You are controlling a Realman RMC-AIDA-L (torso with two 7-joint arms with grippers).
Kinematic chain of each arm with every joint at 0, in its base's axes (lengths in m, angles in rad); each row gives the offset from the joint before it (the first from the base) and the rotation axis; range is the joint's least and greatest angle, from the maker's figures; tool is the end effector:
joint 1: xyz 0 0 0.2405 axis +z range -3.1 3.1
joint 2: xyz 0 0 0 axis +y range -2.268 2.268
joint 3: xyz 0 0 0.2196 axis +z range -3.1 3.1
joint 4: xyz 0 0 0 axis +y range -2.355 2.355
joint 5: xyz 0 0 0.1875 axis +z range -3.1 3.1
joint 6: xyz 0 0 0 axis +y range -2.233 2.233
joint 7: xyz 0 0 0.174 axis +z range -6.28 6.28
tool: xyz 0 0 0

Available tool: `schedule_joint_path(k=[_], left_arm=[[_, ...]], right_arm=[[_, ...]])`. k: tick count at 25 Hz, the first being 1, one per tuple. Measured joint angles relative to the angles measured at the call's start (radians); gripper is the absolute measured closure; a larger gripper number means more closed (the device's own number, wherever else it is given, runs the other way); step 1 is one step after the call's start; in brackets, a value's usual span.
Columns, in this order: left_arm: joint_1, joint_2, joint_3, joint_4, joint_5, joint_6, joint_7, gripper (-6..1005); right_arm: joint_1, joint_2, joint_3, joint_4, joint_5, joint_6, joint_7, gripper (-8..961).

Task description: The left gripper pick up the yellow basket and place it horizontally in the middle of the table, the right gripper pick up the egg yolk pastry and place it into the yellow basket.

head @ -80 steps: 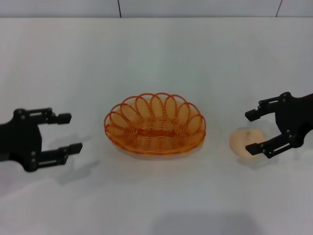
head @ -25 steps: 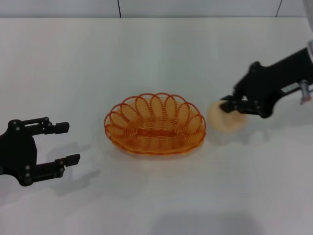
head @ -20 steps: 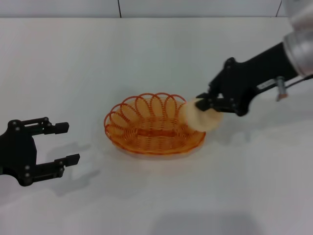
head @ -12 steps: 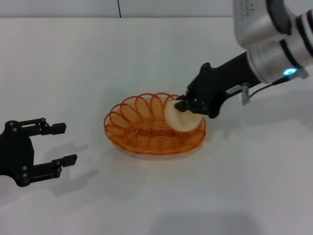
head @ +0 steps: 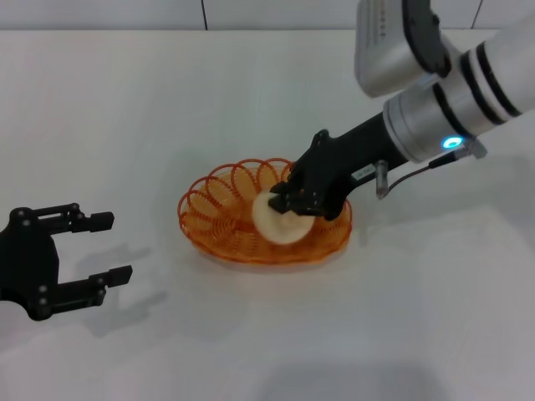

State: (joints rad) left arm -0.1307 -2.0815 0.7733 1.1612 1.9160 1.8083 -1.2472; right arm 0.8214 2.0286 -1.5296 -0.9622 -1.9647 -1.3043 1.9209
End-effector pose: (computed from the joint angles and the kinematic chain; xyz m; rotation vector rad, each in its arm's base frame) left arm -0.2457 0.2258 0.0517 -2.7265 -0.2635 -0.4943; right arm 0.0855 0.3280 -0.0721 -3.0999 0.1603 0.0347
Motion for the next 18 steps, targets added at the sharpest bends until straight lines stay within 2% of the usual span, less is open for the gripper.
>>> schedule_joint_path(k=[3,9,12,14,18], left_arm=[[0.000,0.000,0.000,0.000,0.000,0.000,0.000,335],[0.001,-0.001,0.000,0.000,0.000,0.000,0.000,335],[0.006,0.001,-0.003,0.000,0.000,0.000,0.000,335],[0.009,0.002,-0.006,0.000,0.000,0.000,0.000,335],[0.006,0.004,-0.008,0.000,0.000,0.000,0.000,335]], right_arm=[[-0.006,0.000,-0.020,0.004,0.004,0.018,0.001,903],[-0.016,0.000,-0.025,0.002,0.004,0.023,0.000,740],[-0.026,-0.005,-0.022,-0.008,0.004,0.014,-0.005,599],[-0.045,-0.012,-0.016,-0.025,0.004,0.005,-0.010,505],[-0.145,-0.018,0.075,-0.089,-0.001,-0.068,-0.084,412]])
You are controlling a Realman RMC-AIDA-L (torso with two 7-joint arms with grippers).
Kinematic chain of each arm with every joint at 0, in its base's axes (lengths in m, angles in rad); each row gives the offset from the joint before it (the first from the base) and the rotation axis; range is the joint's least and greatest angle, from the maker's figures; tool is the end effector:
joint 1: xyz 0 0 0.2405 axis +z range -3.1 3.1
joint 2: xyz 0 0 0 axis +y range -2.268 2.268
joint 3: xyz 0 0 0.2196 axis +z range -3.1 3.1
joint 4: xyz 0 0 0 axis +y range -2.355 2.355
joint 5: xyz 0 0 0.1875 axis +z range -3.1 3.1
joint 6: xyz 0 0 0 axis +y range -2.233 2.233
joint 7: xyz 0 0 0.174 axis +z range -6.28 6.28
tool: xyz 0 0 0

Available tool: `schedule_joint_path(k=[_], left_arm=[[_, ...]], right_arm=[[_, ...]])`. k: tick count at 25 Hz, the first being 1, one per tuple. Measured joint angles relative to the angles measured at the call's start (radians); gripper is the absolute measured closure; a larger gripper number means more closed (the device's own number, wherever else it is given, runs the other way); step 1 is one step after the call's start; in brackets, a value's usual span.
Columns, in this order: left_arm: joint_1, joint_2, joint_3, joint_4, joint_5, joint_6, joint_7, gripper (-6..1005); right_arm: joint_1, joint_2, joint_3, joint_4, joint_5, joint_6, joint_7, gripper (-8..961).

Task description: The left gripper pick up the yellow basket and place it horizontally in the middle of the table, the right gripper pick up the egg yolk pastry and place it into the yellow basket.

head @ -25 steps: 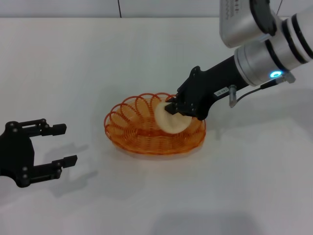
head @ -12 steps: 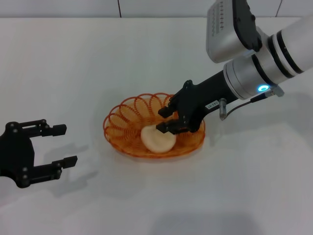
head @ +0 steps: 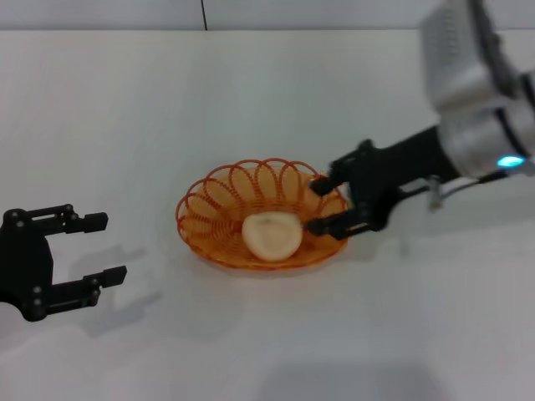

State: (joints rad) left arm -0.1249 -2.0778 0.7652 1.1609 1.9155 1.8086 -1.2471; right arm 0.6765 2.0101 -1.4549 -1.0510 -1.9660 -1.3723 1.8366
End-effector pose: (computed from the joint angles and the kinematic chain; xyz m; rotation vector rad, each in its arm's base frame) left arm -0.2483 0.2248 0.0541 -2.7172 -0.2734 -0.4888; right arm 0.1164 0.3205 -0.0488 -3.0681 0.1765 0.0888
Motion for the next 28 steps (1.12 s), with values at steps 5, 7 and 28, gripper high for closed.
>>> schedule_joint_path(k=[5,7,28], left_arm=[[-0.002,0.003,-0.001,0.000,0.000,0.007,0.000,335],[-0.003,0.006,-0.002,-0.001,0.000,0.011,0.000,335],[-0.072,0.047,0.001,-0.078,0.036,0.055,-0.035,335]], right_arm=[[-0.092,0.001,0.182,-0.011,0.004,-0.141,-0.136,389],[-0.116,0.000,0.230,-0.009,0.002,-0.183,-0.176,389],[-0.178,-0.030,0.367,0.066,-0.028,-0.312,-0.343,389]])
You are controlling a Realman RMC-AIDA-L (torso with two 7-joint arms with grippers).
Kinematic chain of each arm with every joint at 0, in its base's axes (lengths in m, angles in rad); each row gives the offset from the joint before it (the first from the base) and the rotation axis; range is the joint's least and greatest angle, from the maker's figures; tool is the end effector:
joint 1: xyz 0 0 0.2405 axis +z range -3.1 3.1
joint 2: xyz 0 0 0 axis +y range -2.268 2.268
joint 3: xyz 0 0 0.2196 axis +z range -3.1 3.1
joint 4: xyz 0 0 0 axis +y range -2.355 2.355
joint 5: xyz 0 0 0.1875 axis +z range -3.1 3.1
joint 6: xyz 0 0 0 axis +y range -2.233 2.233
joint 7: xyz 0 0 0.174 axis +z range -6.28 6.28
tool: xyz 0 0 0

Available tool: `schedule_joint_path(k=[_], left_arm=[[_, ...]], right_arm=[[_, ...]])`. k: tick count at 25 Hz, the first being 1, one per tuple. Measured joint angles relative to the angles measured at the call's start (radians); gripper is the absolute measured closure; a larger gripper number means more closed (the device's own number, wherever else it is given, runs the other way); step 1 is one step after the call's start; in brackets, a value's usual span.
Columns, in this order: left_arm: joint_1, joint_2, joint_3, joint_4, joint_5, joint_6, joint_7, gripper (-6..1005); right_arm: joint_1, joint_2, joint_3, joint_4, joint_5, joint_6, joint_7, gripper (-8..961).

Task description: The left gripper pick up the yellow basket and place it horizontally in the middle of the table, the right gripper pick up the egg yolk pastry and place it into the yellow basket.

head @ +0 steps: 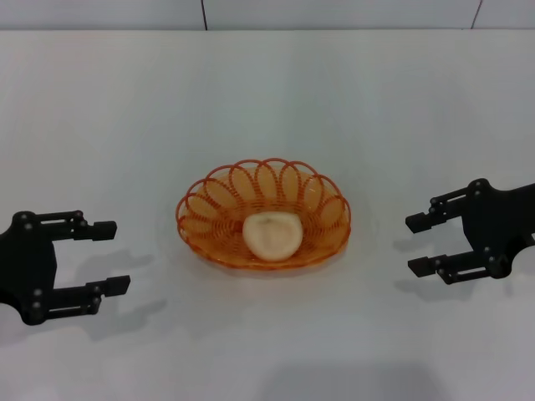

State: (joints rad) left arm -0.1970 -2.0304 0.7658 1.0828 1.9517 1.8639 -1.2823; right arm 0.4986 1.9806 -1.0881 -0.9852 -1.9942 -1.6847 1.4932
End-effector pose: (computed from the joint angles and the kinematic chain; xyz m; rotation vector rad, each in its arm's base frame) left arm -0.2456 0.2278 0.0538 -2.8153 -0.3052 -0.5071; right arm 0.1892 0.2877 0.0072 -3.0734 0.2015 0.2770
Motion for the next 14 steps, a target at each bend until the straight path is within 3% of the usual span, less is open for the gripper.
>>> schedule_joint_path(k=[14], left_arm=[[-0.012,0.001,0.001,-0.001,0.006,0.009,-0.003,335]], right_arm=[[-0.010,-0.006,0.047,-0.001,-0.003,-0.014,-0.004,389]])
